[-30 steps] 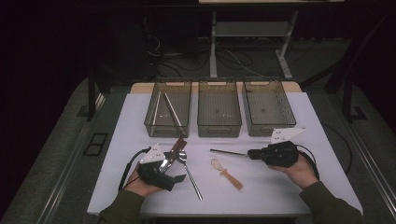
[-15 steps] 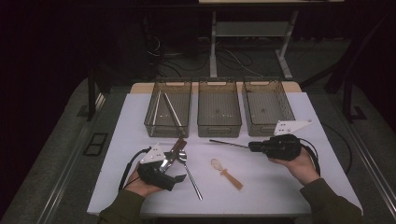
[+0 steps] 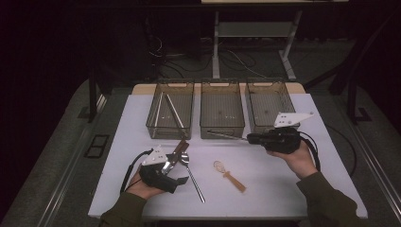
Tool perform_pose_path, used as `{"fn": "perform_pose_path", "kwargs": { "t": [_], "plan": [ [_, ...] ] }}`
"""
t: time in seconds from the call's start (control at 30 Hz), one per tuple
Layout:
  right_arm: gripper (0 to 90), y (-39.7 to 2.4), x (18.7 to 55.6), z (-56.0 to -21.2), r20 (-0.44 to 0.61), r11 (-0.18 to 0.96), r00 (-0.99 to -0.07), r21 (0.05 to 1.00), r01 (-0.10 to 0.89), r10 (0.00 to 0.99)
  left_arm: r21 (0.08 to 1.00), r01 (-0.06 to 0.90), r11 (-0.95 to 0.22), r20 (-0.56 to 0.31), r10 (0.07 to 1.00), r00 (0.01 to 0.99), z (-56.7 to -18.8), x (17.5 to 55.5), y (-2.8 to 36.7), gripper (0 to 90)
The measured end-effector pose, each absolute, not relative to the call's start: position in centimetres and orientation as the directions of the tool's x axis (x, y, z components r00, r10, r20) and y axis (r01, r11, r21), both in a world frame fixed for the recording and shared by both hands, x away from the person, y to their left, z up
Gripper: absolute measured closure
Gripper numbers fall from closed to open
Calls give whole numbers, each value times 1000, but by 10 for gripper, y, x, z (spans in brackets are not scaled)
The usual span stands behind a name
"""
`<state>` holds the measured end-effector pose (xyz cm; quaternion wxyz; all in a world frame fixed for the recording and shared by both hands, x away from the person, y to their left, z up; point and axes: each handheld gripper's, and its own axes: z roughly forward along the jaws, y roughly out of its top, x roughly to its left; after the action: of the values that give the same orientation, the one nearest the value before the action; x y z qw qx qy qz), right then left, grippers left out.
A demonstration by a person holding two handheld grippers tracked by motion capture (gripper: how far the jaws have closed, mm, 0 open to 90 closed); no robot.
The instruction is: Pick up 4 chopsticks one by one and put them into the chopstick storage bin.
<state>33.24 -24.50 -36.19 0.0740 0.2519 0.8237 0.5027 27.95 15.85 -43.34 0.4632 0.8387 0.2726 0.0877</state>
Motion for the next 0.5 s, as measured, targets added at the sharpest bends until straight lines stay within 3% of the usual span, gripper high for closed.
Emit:
{"fn": "perform_pose_path", "kwargs": {
  "t": [0.5],
  "plan": [
    [858,-216,354,-338,100,365,-861,877,314,499,828,374,-416,-108,538,836,-433,279,159,13]
  ]
}}
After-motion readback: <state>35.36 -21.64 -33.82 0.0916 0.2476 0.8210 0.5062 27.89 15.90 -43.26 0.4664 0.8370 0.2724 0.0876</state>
